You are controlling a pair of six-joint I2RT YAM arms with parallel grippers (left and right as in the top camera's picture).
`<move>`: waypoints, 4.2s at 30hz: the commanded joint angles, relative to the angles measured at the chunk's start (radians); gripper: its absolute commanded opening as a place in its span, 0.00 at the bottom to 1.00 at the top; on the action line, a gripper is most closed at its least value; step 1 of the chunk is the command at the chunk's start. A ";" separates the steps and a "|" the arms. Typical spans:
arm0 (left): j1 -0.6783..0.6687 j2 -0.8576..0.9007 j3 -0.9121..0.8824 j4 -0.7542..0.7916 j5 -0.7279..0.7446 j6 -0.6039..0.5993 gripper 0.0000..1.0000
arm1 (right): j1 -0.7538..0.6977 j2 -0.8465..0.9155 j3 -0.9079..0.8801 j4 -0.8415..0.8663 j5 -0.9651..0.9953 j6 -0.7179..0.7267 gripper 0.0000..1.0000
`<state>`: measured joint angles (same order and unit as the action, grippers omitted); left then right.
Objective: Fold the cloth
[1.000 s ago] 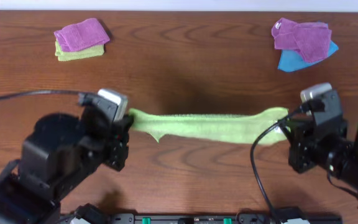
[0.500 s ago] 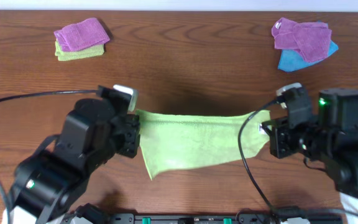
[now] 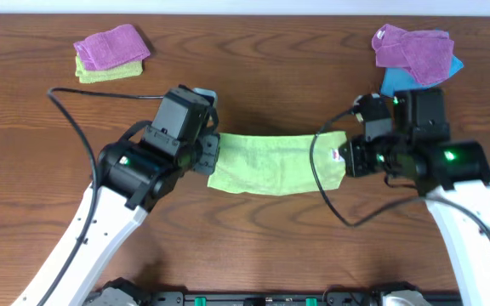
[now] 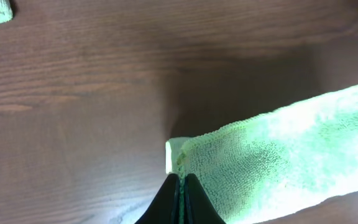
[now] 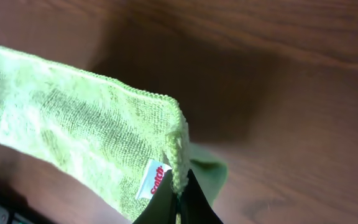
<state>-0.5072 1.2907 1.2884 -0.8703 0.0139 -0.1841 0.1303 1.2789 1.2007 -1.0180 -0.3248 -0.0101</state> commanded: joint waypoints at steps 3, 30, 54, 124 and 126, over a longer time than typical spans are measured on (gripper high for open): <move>0.061 0.048 -0.004 0.045 -0.024 -0.012 0.06 | -0.002 0.068 -0.004 0.081 -0.015 0.014 0.02; 0.106 0.204 -0.005 0.166 -0.145 -0.044 0.06 | 0.002 0.209 -0.003 0.234 0.021 0.041 0.02; 0.233 0.515 -0.005 0.587 -0.143 -0.048 0.06 | 0.026 0.524 -0.003 0.718 0.017 0.139 0.02; 0.232 0.160 -0.599 0.581 0.328 -0.277 0.86 | -0.041 0.174 -0.465 0.633 -0.060 0.143 0.92; 0.232 0.160 -0.599 0.580 0.328 -0.277 0.82 | -0.068 0.174 -0.465 0.645 -0.061 0.143 0.92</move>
<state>-0.2760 1.4448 0.6922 -0.2882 0.3206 -0.4591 0.0982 1.4494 0.7399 -0.3828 -0.3714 0.1253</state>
